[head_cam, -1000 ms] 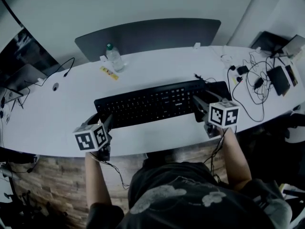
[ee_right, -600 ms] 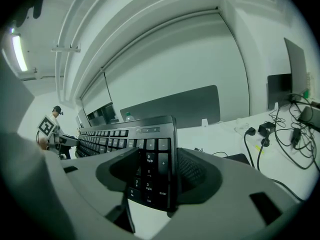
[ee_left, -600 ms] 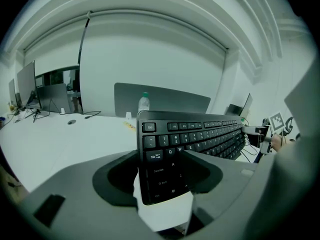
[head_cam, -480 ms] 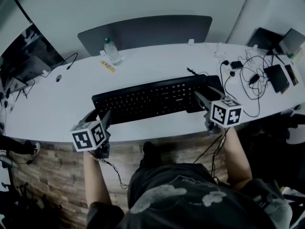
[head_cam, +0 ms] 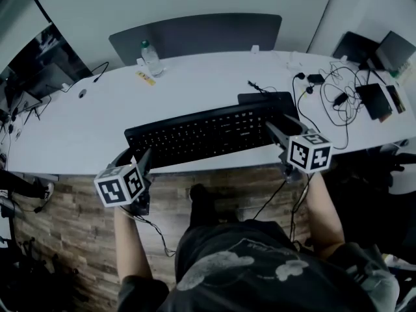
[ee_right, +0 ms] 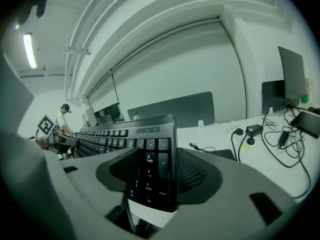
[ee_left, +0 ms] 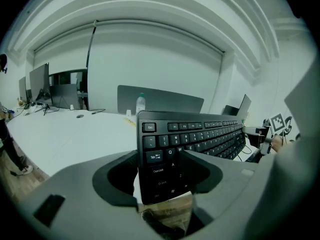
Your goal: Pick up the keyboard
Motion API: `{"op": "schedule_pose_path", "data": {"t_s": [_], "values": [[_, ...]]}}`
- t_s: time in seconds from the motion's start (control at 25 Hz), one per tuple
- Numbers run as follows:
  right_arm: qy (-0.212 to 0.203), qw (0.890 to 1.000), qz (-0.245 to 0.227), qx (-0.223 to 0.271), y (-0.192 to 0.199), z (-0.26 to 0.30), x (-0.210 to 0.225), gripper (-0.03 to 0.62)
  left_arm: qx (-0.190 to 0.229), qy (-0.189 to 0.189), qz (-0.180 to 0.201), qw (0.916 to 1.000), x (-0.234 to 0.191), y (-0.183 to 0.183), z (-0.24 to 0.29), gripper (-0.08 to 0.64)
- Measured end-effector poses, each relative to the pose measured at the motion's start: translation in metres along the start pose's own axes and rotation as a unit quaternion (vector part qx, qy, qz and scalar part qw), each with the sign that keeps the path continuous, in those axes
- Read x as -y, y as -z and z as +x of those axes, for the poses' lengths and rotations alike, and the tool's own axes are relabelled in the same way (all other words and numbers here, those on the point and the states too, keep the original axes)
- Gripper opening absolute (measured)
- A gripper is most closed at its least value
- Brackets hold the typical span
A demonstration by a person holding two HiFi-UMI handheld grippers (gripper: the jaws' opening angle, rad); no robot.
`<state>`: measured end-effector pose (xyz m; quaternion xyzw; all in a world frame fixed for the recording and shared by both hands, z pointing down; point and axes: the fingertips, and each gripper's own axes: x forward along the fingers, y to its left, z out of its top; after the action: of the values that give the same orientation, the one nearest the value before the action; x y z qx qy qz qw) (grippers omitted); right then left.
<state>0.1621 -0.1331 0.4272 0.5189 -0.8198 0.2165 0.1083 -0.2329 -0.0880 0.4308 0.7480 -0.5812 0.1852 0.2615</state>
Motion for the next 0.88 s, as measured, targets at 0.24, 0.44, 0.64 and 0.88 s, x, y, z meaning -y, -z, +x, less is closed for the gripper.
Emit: {"op": "schedule_pose_path", "data": {"t_s": [0.24,0.44,0.64,0.88], "values": [[-0.007,1.000,-0.006,-0.002,0.015,-0.022,-0.005,0.238,-0.001,-0.009,-0.009,0.9999,0.009,0.027,-0.022,0.253],[-0.014,1.000,-0.014,-0.001,0.029,-0.038,-0.010,0.238,0.001,-0.013,-0.018,0.9998,0.017,0.046,-0.040,0.253],[-0.021,1.000,-0.016,0.000,0.039,-0.052,-0.013,0.238,0.005,-0.024,-0.023,0.9994,0.024,0.063,-0.056,0.253],[-0.026,0.999,-0.019,-0.005,0.052,-0.065,-0.014,0.239,0.004,-0.025,-0.028,0.9993,0.036,0.081,-0.070,0.253]]}}
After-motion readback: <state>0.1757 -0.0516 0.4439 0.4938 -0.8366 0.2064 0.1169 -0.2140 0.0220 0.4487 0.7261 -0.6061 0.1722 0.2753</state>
